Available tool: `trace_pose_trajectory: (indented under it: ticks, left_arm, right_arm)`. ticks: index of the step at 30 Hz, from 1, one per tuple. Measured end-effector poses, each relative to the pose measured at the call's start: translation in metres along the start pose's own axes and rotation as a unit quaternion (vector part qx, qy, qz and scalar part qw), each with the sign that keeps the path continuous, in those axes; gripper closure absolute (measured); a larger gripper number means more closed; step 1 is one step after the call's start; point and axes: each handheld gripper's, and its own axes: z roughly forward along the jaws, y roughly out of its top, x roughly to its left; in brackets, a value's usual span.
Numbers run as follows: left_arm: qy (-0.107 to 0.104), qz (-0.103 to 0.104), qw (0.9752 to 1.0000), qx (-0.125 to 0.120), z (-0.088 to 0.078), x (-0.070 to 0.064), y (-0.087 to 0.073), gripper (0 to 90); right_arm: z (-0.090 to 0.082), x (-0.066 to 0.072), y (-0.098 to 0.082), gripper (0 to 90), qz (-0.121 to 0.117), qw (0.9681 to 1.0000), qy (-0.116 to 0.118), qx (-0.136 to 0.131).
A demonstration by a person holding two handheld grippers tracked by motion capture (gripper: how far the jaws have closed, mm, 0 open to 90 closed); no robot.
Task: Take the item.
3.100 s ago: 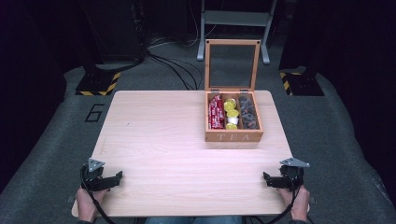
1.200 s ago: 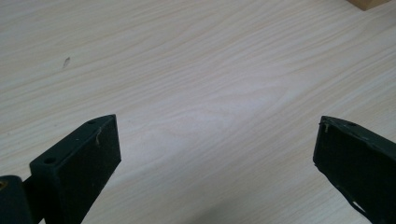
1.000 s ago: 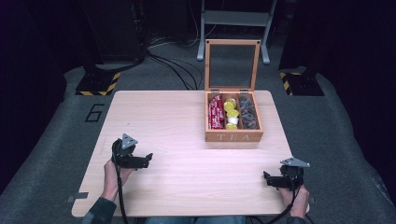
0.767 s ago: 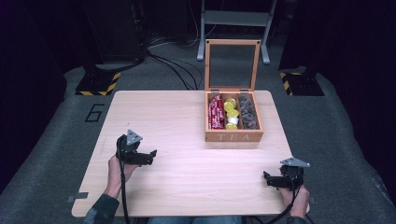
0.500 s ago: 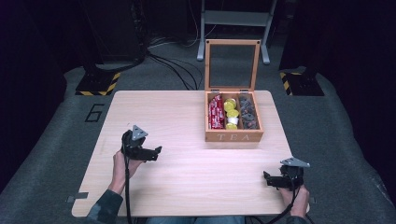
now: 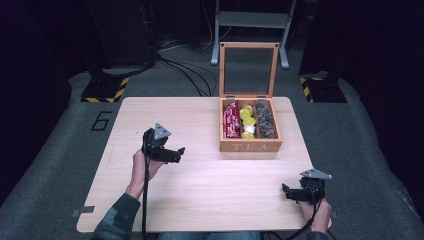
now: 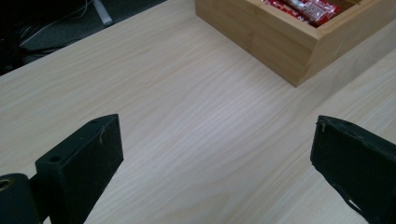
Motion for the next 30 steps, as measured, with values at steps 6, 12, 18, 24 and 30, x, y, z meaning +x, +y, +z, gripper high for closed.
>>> trace_pose_trajectory:
  ticks: [6,12,18,24,30]
  left_arm:
    - [-0.011,0.004,0.9999,-0.003,0.008,-0.004,0.017,2.5]
    - [-0.019,0.010,0.9998,-0.001,0.020,-0.009,0.035,2.6]
    - [-0.030,0.018,0.9994,-0.002,0.031,-0.020,0.052,2.9]
    - [-0.041,0.016,0.9990,-0.003,0.042,-0.024,0.064,2.9]
    - [-0.054,0.010,0.9985,-0.004,0.053,-0.028,0.076,2.6]
  right_arm:
    - [0.000,0.000,0.000,2.5,-0.001,1.0000,0.000,0.000]
    - [0.000,0.000,0.000,3.0,0.000,1.0000,0.001,0.000]
    - [0.000,0.000,0.000,3.3,-0.003,1.0000,0.002,-0.001]
    - [0.000,0.000,0.000,3.6,-0.003,1.0000,0.003,-0.002]
    - [0.000,0.000,0.000,3.9,-0.004,1.0000,0.003,-0.003]
